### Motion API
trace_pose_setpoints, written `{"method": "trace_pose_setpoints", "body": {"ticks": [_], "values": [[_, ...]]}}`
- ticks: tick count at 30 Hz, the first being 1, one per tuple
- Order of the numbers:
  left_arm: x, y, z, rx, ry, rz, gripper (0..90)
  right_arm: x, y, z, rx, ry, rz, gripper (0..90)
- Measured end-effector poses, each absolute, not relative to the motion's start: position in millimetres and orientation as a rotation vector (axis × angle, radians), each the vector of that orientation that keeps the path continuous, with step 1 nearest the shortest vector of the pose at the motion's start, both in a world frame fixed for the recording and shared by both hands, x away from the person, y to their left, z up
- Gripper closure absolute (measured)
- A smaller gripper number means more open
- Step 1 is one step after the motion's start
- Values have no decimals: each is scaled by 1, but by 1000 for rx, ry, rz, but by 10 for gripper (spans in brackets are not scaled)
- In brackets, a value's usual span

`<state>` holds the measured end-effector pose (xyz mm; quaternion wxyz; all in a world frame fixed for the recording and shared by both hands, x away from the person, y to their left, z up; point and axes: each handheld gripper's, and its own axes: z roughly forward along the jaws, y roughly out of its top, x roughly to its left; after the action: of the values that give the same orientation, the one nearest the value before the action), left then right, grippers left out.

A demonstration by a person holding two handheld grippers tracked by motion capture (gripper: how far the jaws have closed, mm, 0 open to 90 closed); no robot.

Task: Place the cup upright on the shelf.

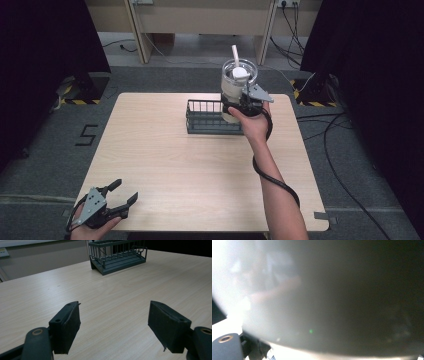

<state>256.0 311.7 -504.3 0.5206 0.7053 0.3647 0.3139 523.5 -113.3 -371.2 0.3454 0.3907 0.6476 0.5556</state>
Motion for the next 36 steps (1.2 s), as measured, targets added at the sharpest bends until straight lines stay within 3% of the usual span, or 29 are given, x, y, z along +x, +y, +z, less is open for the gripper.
{"method": "trace_pose_setpoints", "body": {"ticks": [17, 36], "values": [[257, 313, -505, 1691, 877, 753, 253, 566, -99, -382, 1056, 1679, 1426, 103], [257, 313, -505, 1690, 872, 751, 254, 582, -85, -406, 1090, 1709, 1396, 103]]}}
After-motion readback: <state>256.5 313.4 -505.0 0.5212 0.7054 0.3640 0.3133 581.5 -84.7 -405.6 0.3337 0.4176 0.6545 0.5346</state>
